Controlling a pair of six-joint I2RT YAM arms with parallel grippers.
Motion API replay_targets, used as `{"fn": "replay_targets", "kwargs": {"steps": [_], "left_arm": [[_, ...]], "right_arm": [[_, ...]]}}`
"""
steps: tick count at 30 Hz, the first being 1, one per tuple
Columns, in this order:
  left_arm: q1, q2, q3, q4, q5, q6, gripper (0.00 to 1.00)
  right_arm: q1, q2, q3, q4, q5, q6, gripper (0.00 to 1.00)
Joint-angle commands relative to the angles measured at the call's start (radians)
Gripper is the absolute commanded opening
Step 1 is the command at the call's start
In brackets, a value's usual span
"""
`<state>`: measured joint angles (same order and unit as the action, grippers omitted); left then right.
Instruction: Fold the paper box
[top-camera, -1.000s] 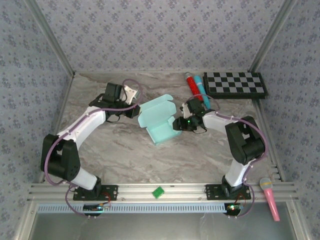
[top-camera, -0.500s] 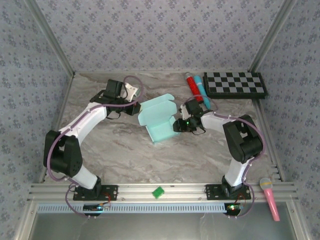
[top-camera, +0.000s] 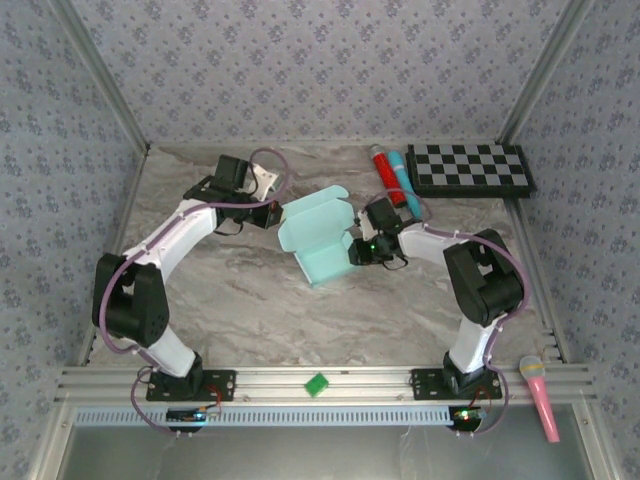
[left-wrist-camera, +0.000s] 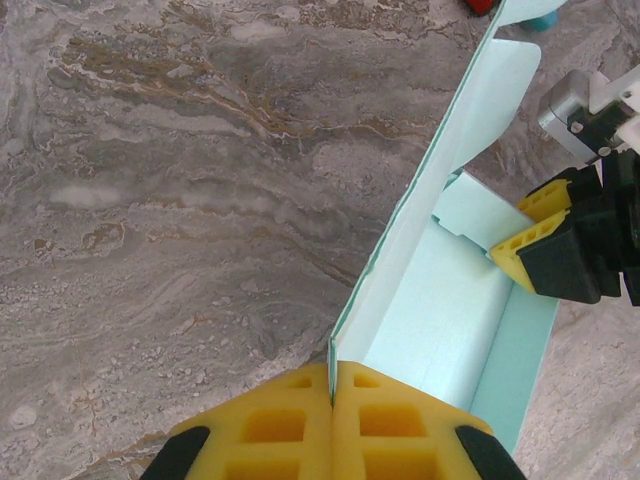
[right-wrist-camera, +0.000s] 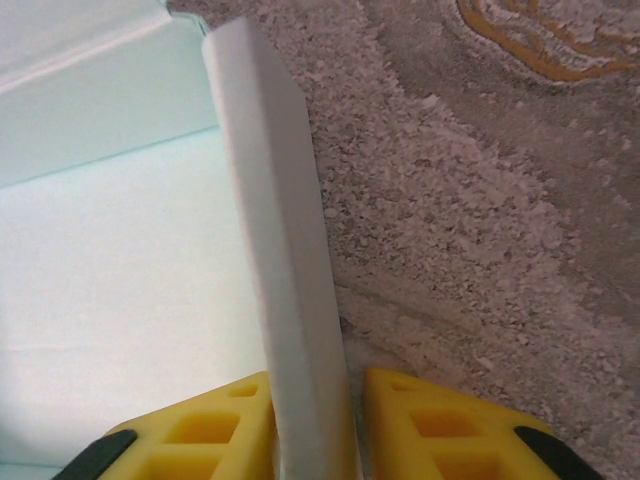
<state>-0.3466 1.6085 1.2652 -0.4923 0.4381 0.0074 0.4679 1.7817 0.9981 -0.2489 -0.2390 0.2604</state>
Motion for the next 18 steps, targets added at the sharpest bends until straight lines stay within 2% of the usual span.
{"fn": "replay_targets", "kwargs": {"steps": [1,10,18], "left_arm": [[0.009,0.011,0.045,-0.018,0.026,0.026,0.05],[0.009,0.026,0.055,-0.023,0.030,0.026,0.05],[0.009,0.048,0.079,-0.038,0.031,0.028,0.05]], "right_arm": [[0.015,0.039,0.026,-0.067,0.086,-0.023,0.26],[0.054,0.051,0.053,-0.109,0.272,-0.001,0.20],[0.084,0.063,0.065,-0.146,0.406,0.078,0.16]]}}
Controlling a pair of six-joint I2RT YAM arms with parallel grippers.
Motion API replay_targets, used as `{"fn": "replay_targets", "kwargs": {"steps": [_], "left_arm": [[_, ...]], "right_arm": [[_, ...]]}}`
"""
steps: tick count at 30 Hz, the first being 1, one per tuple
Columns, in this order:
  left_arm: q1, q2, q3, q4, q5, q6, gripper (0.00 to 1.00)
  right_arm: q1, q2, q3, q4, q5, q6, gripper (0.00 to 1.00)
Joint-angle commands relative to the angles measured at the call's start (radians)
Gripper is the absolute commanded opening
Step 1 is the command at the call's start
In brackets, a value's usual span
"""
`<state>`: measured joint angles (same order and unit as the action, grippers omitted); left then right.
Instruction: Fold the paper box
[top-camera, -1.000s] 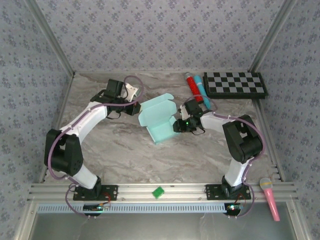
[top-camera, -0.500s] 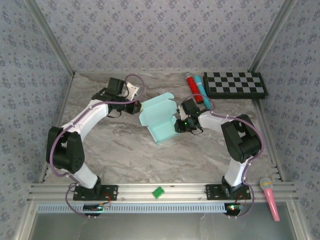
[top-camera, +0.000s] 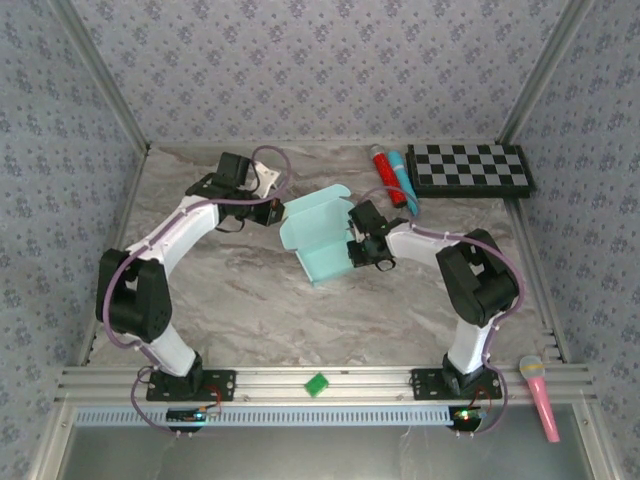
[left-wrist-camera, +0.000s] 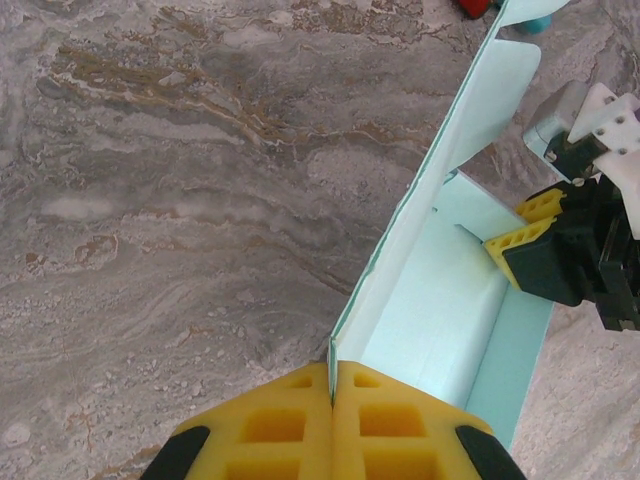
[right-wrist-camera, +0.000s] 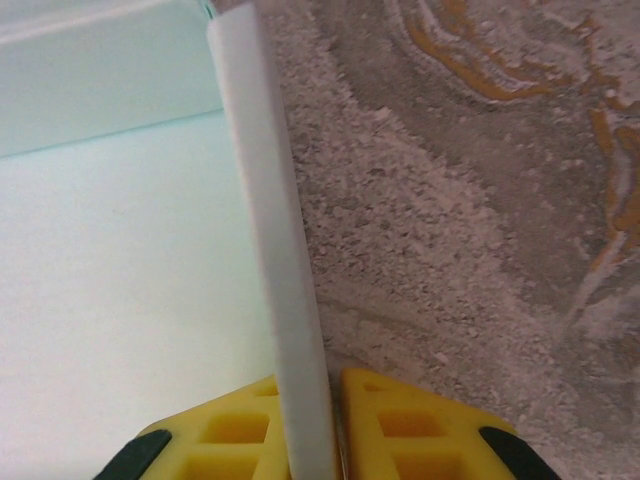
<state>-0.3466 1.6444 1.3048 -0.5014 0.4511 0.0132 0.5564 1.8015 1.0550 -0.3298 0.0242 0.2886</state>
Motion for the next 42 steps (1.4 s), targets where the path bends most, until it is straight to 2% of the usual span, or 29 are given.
{"fn": "replay_targets", "kwargs": {"steps": [1,28,36,42], "left_arm": [[0.009,0.013,0.040,-0.028,0.017,0.022,0.05],[0.009,0.025,0.053,-0.043,0.012,0.030,0.05],[0.009,0.025,0.053,-0.043,0.011,0.039,0.05],[0.006,0.017,0.038,-0.031,0.009,0.064,0.05]], "right_arm": [[-0.002,0.045,0.009,-0.072,0.158,0.060,0.16],[0.043,0.151,0.128,-0.267,0.358,0.207,0.09],[0.045,0.135,0.129,-0.260,0.325,0.203,0.09],[0.044,0.085,0.117,-0.207,0.239,0.188,0.18]]}}
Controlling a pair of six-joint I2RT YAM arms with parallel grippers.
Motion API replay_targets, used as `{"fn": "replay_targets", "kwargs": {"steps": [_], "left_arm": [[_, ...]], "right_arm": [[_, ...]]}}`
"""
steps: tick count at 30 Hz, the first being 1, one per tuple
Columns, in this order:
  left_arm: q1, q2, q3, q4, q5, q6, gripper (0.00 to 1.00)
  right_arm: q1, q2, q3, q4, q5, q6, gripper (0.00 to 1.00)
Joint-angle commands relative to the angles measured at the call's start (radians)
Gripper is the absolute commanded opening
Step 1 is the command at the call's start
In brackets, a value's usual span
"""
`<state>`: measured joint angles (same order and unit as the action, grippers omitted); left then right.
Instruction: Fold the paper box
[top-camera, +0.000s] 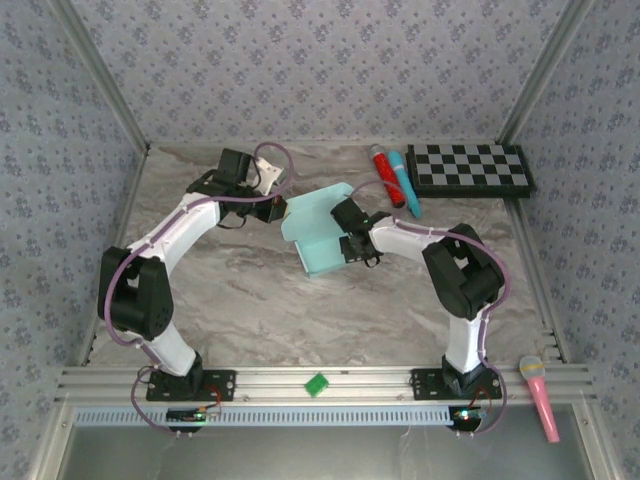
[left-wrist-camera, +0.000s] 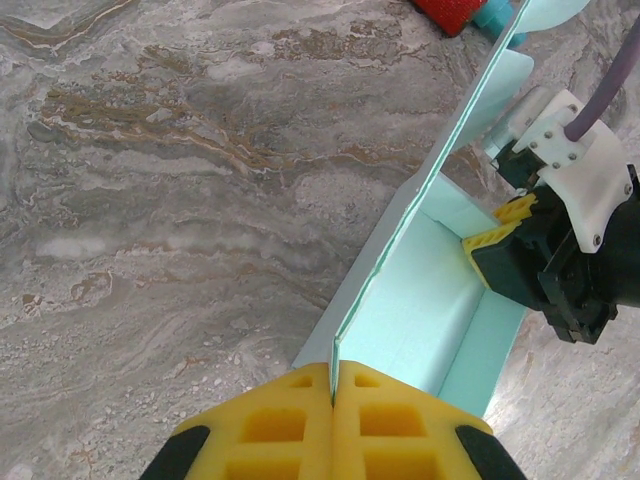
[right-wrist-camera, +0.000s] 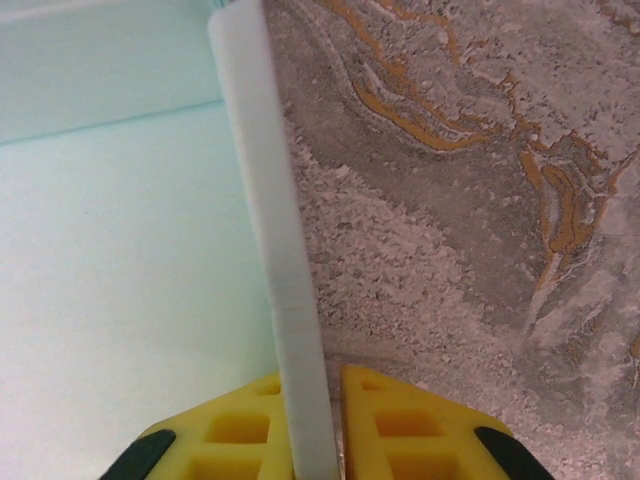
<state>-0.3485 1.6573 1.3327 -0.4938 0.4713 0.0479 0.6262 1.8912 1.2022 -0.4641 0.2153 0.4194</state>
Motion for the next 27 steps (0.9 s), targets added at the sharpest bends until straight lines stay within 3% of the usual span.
{"fn": "replay_targets", "kwargs": {"steps": [1,18,27], "left_arm": [[0.007,0.000,0.005,-0.036,-0.011,0.038,0.05],[-0.027,-0.017,-0.017,-0.018,-0.043,0.138,0.05],[-0.033,-0.017,-0.013,-0.019,-0.043,0.147,0.06]], "right_arm": [[-0.026,-0.012,-0.032,-0.061,0.031,0.054,0.20],[-0.041,-0.110,-0.067,0.022,-0.071,0.059,0.52],[-0.063,-0.099,-0.071,0.069,-0.108,0.031,0.50]]}}
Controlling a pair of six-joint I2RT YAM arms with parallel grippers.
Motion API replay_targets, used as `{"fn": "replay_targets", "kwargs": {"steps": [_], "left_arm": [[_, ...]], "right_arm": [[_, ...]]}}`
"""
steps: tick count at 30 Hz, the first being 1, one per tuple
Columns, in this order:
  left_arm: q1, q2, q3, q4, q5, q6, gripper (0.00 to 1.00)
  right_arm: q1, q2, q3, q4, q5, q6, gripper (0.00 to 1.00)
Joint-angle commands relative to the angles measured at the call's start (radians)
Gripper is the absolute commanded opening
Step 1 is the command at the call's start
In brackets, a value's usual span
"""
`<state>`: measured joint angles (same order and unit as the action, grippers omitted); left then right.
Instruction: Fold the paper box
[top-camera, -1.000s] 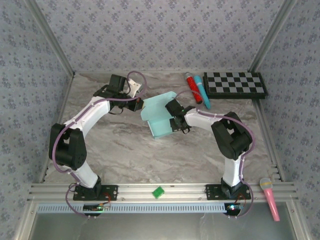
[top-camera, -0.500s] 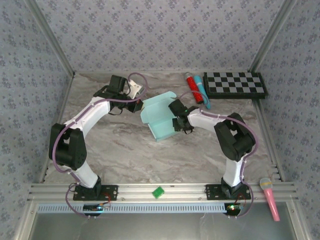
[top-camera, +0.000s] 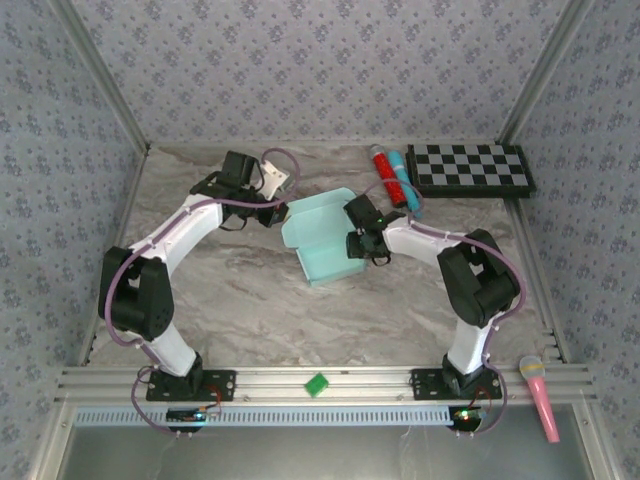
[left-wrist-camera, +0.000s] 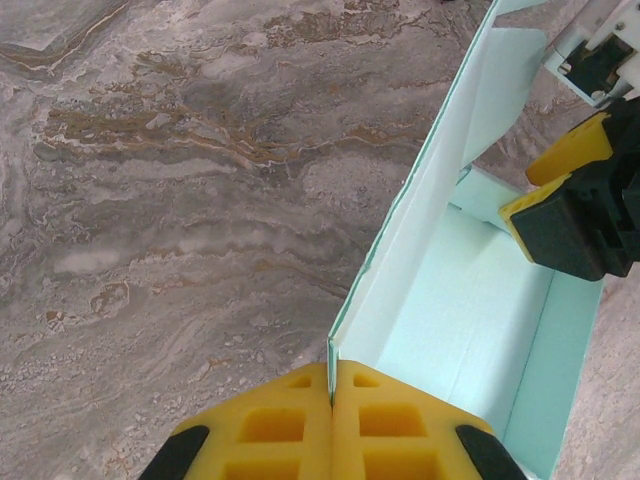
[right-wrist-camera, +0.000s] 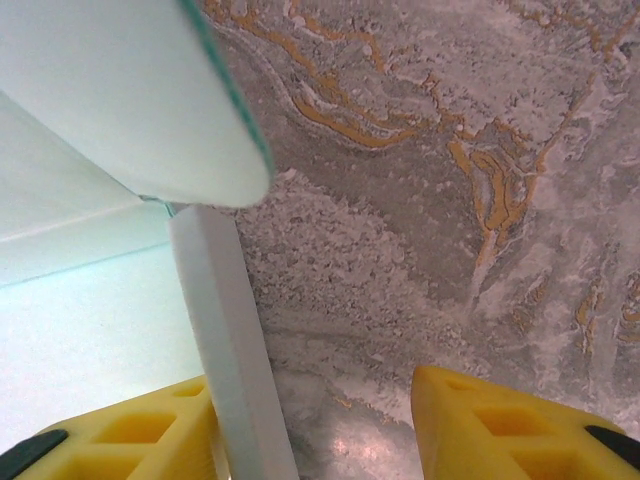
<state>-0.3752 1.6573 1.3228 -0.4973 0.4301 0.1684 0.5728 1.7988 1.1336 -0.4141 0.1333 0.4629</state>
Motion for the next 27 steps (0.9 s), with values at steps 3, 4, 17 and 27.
{"fn": "replay_targets", "kwargs": {"steps": [3,4,17,27], "left_arm": [[-0.007,-0.017,-0.005,-0.014,-0.002,0.026,0.06],[-0.008,-0.017,-0.005,-0.015,-0.002,0.026,0.06],[-0.010,-0.017,-0.002,-0.015,0.002,0.028,0.06],[-0.011,-0.012,0.002,-0.016,0.000,0.026,0.06]], "right_arm": [[-0.011,0.016,0.009,0.038,-0.038,-0.034,0.50],[-0.010,0.024,0.012,0.044,-0.043,-0.037,0.49],[0.003,0.080,0.017,0.051,0.040,-0.039,0.31],[0.043,0.100,0.017,-0.021,0.234,0.018,0.19]]}}
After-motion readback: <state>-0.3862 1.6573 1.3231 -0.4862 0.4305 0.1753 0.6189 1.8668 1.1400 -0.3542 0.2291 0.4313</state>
